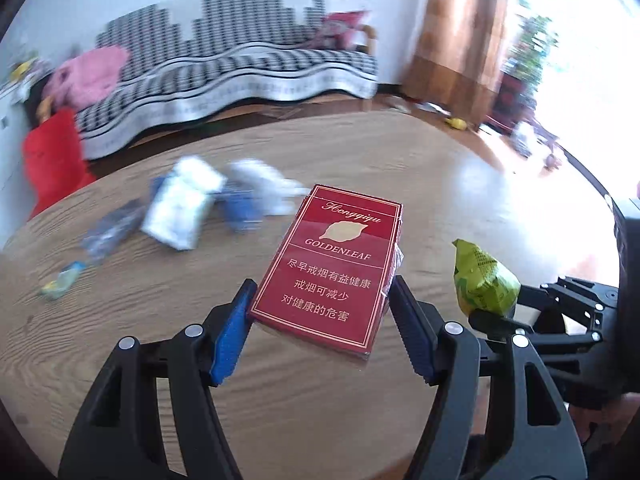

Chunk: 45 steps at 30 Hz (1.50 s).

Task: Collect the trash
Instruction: 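Carry the red box and chip bag over the black trash bin, then open the right tool to drop the chip bag while the left tool drops the red box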

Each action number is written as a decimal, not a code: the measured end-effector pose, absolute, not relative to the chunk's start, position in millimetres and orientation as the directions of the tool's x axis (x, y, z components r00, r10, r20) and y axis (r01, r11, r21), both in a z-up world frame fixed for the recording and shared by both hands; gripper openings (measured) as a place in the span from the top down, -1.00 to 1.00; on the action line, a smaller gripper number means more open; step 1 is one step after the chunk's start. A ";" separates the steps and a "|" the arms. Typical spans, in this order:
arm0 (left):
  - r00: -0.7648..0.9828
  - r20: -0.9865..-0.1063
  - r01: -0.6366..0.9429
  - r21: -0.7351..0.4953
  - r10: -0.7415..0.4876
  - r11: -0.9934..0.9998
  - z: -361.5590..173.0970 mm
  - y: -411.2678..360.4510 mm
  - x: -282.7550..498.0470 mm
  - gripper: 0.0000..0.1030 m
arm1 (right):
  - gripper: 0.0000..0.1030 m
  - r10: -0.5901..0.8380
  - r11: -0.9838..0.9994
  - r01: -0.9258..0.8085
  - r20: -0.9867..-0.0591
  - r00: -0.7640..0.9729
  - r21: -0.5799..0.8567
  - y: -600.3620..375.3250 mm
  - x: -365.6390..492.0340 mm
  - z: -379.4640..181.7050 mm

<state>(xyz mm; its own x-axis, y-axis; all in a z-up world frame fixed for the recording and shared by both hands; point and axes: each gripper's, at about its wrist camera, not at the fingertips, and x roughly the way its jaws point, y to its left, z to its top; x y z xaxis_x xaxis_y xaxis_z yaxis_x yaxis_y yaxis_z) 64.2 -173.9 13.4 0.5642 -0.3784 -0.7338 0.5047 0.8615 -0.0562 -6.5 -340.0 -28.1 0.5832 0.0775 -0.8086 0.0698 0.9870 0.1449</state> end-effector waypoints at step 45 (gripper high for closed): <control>0.233 -0.784 0.854 -0.118 -0.575 0.507 -65.7 -473.9 -89.6 -0.28 | -0.42 -0.080 0.702 0.683 -0.930 0.357 0.202 -636.4 -209.9 -122.5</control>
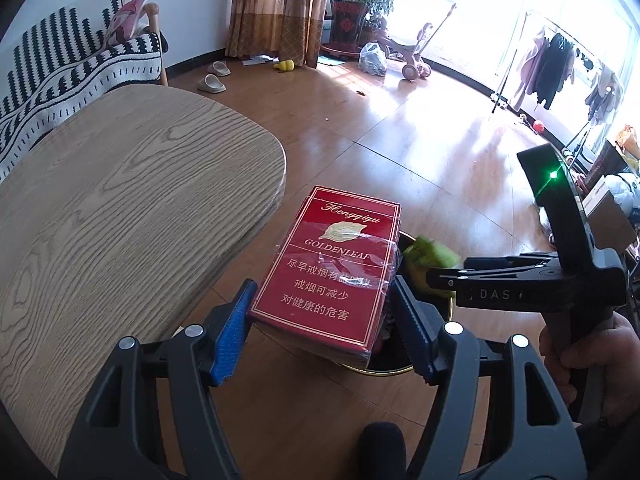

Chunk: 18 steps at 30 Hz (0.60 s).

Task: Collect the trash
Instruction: 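Open the right tool to drop the chip bag while the left tool drops the red box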

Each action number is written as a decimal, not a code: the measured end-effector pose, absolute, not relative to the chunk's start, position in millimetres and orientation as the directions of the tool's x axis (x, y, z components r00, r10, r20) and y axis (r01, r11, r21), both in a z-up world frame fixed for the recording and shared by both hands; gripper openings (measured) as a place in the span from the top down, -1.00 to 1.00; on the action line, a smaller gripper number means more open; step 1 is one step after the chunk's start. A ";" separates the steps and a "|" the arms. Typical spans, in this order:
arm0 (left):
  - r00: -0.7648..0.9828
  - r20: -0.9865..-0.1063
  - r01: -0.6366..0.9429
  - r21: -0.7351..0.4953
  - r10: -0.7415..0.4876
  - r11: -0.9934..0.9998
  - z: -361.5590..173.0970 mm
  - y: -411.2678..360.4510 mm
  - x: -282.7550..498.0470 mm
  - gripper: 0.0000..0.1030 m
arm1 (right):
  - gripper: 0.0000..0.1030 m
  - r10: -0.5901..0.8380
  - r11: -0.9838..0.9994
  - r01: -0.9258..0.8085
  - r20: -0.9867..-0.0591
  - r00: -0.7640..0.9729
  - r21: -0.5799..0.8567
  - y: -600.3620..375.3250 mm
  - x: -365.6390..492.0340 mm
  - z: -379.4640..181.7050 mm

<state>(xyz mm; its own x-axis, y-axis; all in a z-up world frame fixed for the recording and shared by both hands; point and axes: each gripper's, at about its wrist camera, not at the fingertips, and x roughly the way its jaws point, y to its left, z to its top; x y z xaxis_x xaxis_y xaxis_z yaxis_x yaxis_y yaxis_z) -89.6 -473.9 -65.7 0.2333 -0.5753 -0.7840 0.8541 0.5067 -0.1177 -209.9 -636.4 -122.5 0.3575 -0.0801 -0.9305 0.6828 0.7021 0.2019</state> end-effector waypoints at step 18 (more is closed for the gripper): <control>0.095 -0.825 0.881 -0.190 -0.556 0.433 -108.6 -515.2 -113.6 -0.28 | -0.61 -0.190 0.599 0.772 -0.899 0.394 0.211 -660.0 -251.0 -94.9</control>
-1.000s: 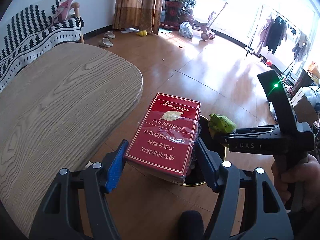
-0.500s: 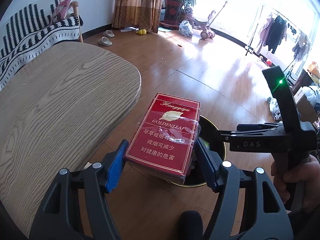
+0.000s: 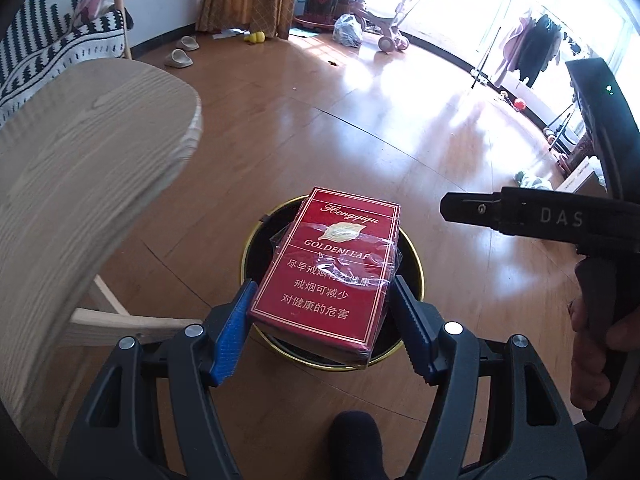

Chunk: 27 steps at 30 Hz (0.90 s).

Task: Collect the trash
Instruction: 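Open the right tool to drop the chip bag while the left tool drops the red box, then move both open tools back over the table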

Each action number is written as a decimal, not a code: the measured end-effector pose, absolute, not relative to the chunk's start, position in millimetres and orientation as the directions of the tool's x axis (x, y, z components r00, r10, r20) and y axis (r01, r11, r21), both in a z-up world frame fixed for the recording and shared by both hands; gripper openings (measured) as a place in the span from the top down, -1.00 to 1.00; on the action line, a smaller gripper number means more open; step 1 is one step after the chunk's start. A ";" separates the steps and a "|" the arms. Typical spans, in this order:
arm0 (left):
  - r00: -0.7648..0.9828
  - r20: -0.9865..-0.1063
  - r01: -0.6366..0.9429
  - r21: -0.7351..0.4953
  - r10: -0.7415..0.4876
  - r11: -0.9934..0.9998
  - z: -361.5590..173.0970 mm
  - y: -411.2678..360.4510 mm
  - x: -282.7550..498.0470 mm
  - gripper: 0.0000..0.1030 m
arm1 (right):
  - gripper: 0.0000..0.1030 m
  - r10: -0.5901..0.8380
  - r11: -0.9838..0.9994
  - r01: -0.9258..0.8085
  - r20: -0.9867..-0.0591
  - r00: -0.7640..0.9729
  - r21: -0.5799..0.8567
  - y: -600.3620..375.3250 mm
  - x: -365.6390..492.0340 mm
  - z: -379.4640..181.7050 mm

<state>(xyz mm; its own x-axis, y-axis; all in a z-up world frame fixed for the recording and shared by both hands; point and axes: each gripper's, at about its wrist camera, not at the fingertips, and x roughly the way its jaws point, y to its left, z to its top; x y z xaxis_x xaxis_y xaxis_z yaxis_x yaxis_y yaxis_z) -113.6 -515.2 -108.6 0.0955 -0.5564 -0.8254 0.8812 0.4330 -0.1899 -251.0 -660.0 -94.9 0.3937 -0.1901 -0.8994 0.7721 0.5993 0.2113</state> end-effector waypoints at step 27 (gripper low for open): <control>0.384 -0.739 0.741 -0.111 -0.553 0.663 -23.8 -359.5 -6.6 -0.81 | -0.74 -0.114 0.812 0.540 -0.847 0.519 0.222 -537.3 -99.1 -34.0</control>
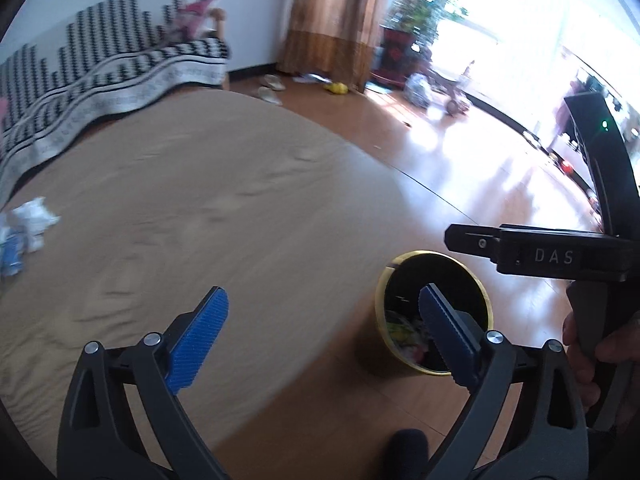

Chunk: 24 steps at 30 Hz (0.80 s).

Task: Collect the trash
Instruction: 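Move both open tools back over the table, then grasp a small silver wrapper with the left tool while the right tool grasps blue crumpled paper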

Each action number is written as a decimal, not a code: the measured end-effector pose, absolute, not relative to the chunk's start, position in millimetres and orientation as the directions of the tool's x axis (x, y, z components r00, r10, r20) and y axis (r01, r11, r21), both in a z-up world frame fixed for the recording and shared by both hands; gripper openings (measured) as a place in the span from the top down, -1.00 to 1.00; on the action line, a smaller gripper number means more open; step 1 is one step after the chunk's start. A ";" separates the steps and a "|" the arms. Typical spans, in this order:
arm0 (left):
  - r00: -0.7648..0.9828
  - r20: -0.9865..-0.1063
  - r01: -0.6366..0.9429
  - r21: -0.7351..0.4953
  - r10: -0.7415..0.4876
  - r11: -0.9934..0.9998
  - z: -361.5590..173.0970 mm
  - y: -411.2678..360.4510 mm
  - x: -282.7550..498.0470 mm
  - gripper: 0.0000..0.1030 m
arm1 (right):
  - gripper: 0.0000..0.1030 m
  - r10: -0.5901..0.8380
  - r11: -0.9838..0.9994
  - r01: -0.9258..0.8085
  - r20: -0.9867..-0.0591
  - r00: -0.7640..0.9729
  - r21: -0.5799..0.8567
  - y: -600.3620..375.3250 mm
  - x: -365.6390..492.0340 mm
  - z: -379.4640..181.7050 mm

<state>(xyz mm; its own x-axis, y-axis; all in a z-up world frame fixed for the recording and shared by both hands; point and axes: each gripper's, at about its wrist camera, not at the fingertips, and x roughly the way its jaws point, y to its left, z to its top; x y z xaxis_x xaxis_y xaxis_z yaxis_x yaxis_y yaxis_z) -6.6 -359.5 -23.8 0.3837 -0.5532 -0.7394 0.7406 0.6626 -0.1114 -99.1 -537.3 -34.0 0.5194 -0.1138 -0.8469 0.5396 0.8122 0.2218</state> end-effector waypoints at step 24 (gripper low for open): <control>0.637 -0.770 0.173 0.171 0.022 0.970 -52.4 69.4 219.0 -0.81 | -0.74 0.146 0.985 0.008 -0.869 0.473 0.170 -248.9 96.7 -62.6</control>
